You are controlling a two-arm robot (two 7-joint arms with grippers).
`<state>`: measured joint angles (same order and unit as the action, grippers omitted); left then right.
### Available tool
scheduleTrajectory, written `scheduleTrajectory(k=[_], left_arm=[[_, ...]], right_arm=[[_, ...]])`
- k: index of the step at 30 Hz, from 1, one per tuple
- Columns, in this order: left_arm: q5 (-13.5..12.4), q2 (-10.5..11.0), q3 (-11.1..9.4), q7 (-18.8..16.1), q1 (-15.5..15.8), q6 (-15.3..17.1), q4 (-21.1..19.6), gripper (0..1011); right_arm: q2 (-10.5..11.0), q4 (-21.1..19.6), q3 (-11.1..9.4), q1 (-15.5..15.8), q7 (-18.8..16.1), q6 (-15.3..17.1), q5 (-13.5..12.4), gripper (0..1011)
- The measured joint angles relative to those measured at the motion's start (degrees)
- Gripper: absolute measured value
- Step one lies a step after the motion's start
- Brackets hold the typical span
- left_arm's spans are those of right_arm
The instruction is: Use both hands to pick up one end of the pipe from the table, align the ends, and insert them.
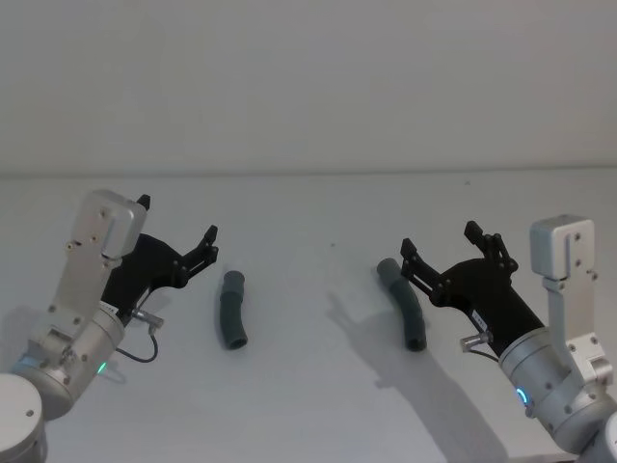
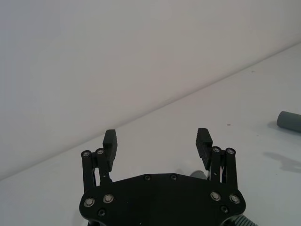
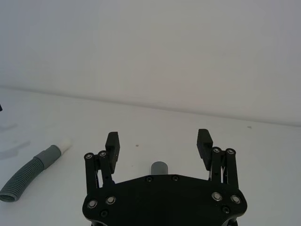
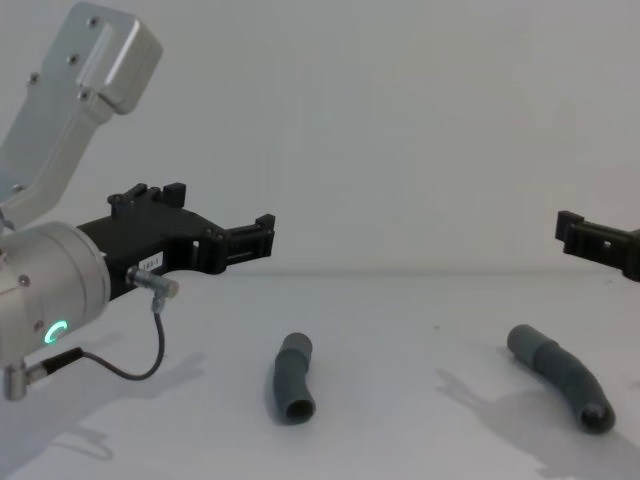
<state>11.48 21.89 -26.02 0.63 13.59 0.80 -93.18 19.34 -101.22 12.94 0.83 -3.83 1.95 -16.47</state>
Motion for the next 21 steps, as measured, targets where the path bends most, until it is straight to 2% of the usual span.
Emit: scheduleTrajectory(k=[21], left_arm=[[0.00,0.00,0.00,0.00,0.00,0.00,0.00,1002]], right_arm=[[0.00,0.00,0.00,0.01,0.00,0.00,0.00,1000]])
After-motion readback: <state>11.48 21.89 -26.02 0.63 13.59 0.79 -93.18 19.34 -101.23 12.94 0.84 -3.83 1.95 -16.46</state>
